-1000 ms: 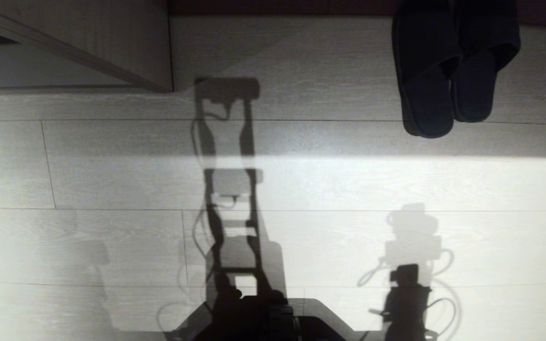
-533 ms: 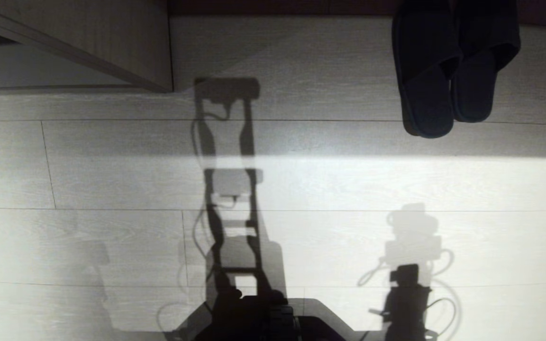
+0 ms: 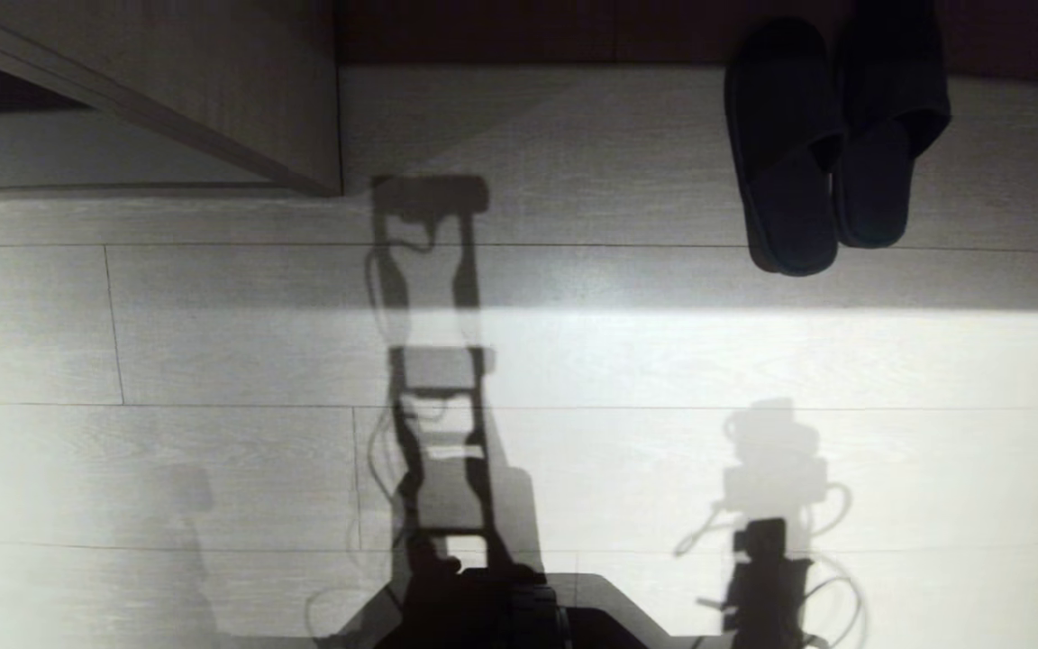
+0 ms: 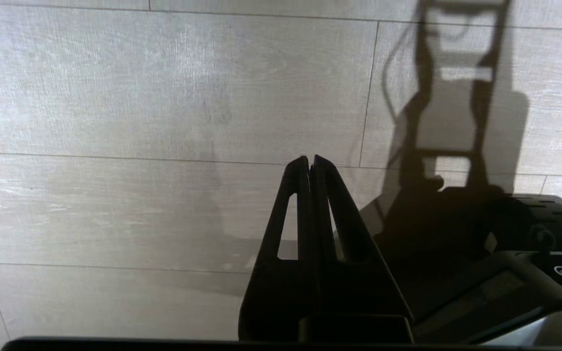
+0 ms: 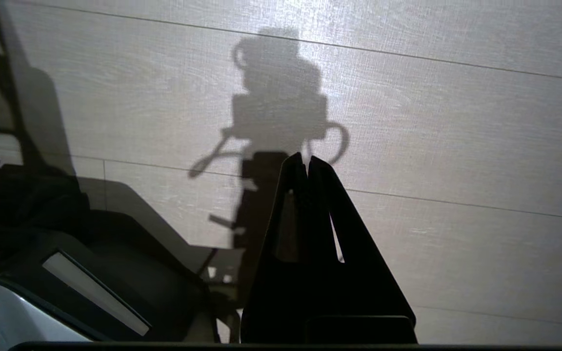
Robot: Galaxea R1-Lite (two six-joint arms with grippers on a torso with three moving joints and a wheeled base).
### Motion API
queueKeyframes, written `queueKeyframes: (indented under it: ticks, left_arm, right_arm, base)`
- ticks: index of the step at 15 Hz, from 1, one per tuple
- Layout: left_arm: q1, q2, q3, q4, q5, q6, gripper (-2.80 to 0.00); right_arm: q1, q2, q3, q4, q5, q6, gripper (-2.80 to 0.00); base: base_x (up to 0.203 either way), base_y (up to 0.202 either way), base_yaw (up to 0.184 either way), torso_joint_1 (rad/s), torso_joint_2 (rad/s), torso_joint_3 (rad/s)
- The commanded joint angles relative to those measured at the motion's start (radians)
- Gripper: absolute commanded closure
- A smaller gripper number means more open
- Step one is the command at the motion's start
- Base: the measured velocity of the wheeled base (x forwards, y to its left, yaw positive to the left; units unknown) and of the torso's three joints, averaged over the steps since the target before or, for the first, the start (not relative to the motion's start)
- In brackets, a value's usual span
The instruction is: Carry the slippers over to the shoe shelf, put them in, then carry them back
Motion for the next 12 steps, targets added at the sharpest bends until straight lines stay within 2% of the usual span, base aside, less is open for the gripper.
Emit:
queueKeyframes:
  ticks: [1, 12]
  left_arm:
    - [0.0, 0.0, 0.0, -0.001, 0.0, -0.001, 0.0]
    - [0.0, 0.0, 0.0, -0.001, 0.0, 0.0, 0.0]
  right_arm:
    - [0.001, 0.004, 0.0, 0.0, 0.0, 0.0, 0.0]
    - [0.001, 0.004, 0.0, 0.0, 0.0, 0.0, 0.0]
  base:
    - [0.0, 0.0, 0.0, 0.005, 0.0, 0.204]
    - [0.0, 0.0, 0.0, 0.002, 0.0, 0.202]
